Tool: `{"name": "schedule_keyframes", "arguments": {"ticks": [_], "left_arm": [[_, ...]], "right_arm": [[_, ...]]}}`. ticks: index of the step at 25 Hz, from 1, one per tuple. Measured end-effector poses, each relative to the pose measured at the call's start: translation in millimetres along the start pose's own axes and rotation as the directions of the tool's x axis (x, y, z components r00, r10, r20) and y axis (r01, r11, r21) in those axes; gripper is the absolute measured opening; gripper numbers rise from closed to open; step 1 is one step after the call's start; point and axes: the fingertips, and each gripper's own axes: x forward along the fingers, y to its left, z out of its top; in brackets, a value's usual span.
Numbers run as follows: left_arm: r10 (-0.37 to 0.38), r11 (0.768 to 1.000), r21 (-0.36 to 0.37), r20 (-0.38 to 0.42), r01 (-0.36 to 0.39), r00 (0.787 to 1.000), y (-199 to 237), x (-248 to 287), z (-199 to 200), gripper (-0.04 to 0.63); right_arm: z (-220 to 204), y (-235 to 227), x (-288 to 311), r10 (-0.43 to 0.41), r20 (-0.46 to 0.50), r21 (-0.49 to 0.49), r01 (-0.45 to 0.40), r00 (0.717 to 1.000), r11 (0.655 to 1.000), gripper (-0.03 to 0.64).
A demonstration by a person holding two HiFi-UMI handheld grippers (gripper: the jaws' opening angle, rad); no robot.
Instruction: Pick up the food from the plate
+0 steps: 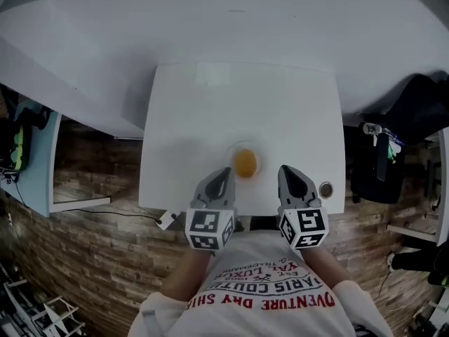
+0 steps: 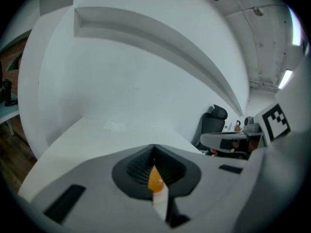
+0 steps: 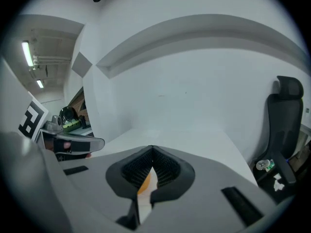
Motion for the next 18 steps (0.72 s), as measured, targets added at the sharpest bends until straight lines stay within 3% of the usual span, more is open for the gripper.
{"name": "schedule_keyframes", "arguments": {"ticks": [6, 9, 14, 18], "left_arm": [[0.029, 0.999, -0.017, -0.112, -0.031, 0.993, -9, 40, -26, 0.024], [0.025, 0.999, -0.023, -0.168, -0.029, 0.985, -16, 59, -41, 0.175], [0.045, 0.997, -0.051, -0.253, -0.060, 0.966, -16, 86, -66, 0.298], [0.009, 0.999, -0.037, -0.357, -0.024, 0.934, -21, 106, -92, 0.374]], "right_arm": [[-8, -32, 33, 0.064, -0.080, -0.007, -0.065, 0.995, 0.998, 0.008], [-12, -45, 48, 0.089, -0.107, -0.003, -0.090, 0.990, 0.996, 0.008], [-29, -56, 68, 0.139, -0.169, 0.012, -0.139, 0.976, 0.990, 0.008], [-48, -63, 78, 0.164, -0.216, 0.034, -0.161, 0.962, 0.986, 0.008]]}}
